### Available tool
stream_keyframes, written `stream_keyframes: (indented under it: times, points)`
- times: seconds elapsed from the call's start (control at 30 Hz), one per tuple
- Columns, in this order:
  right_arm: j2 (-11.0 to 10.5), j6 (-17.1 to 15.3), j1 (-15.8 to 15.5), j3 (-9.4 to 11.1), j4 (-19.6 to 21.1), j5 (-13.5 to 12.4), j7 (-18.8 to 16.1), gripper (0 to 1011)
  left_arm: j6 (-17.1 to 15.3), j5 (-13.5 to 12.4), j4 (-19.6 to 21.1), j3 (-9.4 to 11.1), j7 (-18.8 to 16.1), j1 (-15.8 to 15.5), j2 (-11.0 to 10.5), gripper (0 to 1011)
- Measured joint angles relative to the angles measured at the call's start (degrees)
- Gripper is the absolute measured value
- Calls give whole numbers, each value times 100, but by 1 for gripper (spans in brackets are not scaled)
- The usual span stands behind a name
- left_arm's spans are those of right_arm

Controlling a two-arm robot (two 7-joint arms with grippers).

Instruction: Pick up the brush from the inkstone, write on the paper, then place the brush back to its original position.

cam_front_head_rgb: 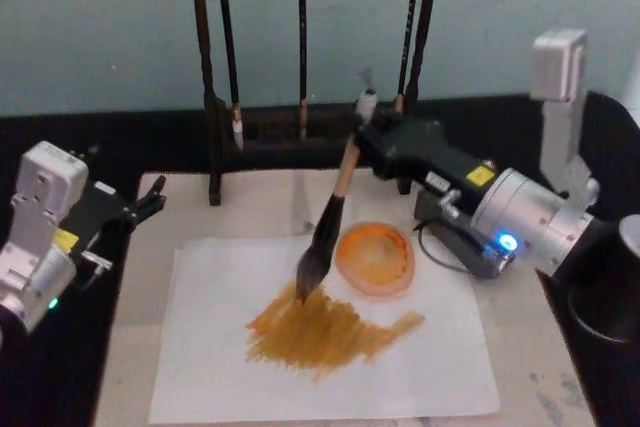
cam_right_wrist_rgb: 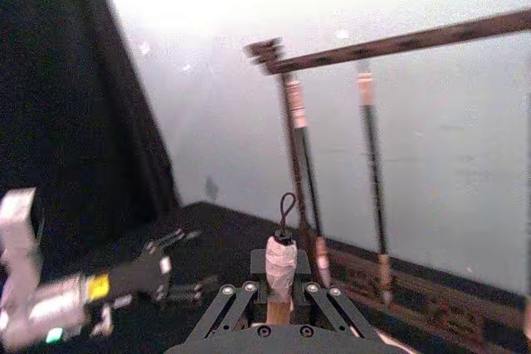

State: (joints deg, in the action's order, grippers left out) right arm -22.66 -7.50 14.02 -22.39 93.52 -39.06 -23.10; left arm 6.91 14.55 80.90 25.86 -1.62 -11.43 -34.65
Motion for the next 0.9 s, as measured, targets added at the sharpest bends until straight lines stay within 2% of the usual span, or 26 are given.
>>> stream_keyframes:
  times: [0.13,0.27,0.33,0.47,0.57,0.77,0.9]
  points:
    - [94,-192,15,194,-108,-406,116,167,0,0,0,0,0,0,0,1010]
    - [199,-564,51,494,-269,-1057,317,167,0,0,0,0,0,0,0,1010]
    - [207,-617,56,527,-287,-1143,343,166,0,0,0,0,0,0,0,1010]
    - [245,-926,83,770,-420,-1648,516,167,0,0,0,0,0,0,0,1010]
    - [257,-1059,87,904,-487,-1885,618,167,0,0,0,0,0,0,0,1010]
    - [267,-1370,58,1274,-669,-2531,912,166,0,0,0,0,0,0,0,1010]
    - [240,-1411,20,1420,-759,-2745,1060,166,0,0,0,0,0,0,0,1010]
